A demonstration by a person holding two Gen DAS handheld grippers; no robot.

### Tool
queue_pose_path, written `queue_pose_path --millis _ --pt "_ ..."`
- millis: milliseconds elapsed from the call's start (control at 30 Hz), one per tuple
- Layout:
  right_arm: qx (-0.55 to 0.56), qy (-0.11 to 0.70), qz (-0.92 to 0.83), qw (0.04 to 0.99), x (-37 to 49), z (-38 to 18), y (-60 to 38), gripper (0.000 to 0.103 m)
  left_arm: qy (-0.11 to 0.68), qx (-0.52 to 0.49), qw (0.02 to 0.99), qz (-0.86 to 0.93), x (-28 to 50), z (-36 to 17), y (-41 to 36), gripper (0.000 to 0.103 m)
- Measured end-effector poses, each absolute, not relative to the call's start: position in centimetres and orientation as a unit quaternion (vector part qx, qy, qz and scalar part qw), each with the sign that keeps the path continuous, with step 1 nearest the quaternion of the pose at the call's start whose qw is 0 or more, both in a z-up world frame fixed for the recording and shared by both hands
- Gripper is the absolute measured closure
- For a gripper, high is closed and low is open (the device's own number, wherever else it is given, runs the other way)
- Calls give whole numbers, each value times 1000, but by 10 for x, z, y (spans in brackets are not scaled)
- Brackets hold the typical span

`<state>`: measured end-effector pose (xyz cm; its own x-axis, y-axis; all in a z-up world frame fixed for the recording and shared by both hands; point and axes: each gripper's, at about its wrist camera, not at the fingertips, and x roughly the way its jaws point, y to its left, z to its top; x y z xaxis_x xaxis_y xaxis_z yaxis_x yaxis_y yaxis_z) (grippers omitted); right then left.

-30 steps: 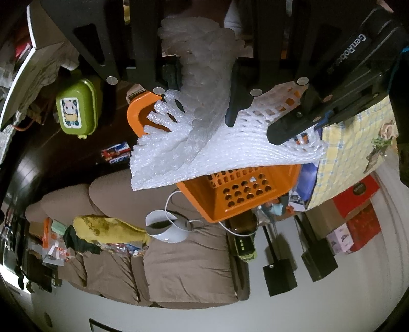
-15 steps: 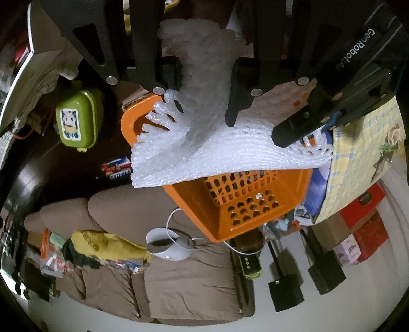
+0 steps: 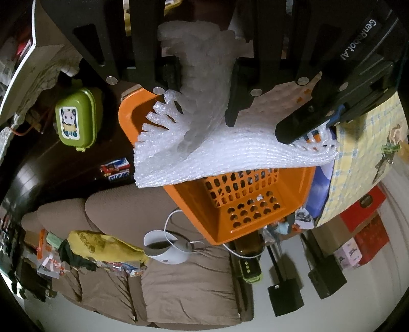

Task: Organize objects
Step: 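Lower the folded foam sheet with both grippers into the orange basket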

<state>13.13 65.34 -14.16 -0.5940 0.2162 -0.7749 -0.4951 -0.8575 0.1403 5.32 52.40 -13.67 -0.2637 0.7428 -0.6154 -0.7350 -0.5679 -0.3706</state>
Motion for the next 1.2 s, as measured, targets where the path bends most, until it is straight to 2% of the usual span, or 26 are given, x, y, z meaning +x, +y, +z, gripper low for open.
queue_pose_path --millis 900,1200 --pt "-394 161 887 179 121 -135 664 74 -27 -362 457 812 49 -128 525 93" --pt "-373 204 890 163 129 -135 681 74 -3 -326 451 831 58 -123 531 93"
